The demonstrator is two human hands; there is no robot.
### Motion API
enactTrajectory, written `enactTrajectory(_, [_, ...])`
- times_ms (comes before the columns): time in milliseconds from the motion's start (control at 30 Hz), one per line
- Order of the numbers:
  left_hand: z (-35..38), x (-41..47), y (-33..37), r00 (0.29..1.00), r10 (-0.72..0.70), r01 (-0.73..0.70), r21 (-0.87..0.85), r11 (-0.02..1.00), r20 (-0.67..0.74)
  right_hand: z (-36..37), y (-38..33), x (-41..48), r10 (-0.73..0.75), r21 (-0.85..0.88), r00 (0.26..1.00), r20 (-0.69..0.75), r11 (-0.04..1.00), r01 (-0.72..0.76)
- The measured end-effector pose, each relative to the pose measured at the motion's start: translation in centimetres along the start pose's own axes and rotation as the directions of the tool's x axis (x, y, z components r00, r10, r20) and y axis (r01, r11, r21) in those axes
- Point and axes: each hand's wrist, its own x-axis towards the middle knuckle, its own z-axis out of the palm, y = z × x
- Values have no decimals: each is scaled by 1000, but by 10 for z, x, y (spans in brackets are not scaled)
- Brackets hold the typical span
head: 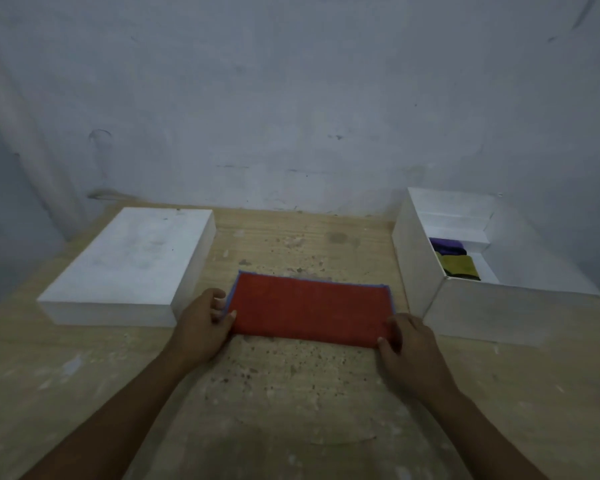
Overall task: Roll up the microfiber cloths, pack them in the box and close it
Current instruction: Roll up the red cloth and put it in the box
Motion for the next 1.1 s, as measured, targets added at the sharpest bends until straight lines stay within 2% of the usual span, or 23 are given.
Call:
enactTrajectory(67, [-2,-8,-3,1000,-10,10,51,999,-2,-2,1,-6,50,-51,999,-7,997,-51])
enactTrajectory(133, [-4,-15,-3,1000,10,-10,38,999,6,-4,-1,-10,71,-25,997,-19,997,-71])
enactTrajectory(267, [-4,-22,-2,993,111,-111,-12,994,-28,-6,0,-14,5,37,999,43,999,-7])
enactTrajectory(433, [-4,-28,-3,998,66,-64,93,994,-21,-16,7,-11,-12,72,990,137,997,2])
enactTrajectory(600, [-18,-41,5,991,136,-135,-37,990,8,-26,13,-14,-94,12,989,110,996,93])
enactTrajectory(767, [-40,-55,0,955,201,-219,60,974,217,-44,14,-23,-190,-46,970,154,979,200])
enactTrajectory(900, [-48,-57,0,953,224,-241,66,968,203,-62,11,-32,-244,-15,942,229,967,255])
enactTrajectory(967, [-53,-58,2,935,260,-278,44,960,240,-69,14,-35,-265,4,933,243,962,272])
enactTrajectory(1100, [-62,-56,4,913,268,-257,-76,963,308,-83,21,-34,-234,112,918,321,972,209])
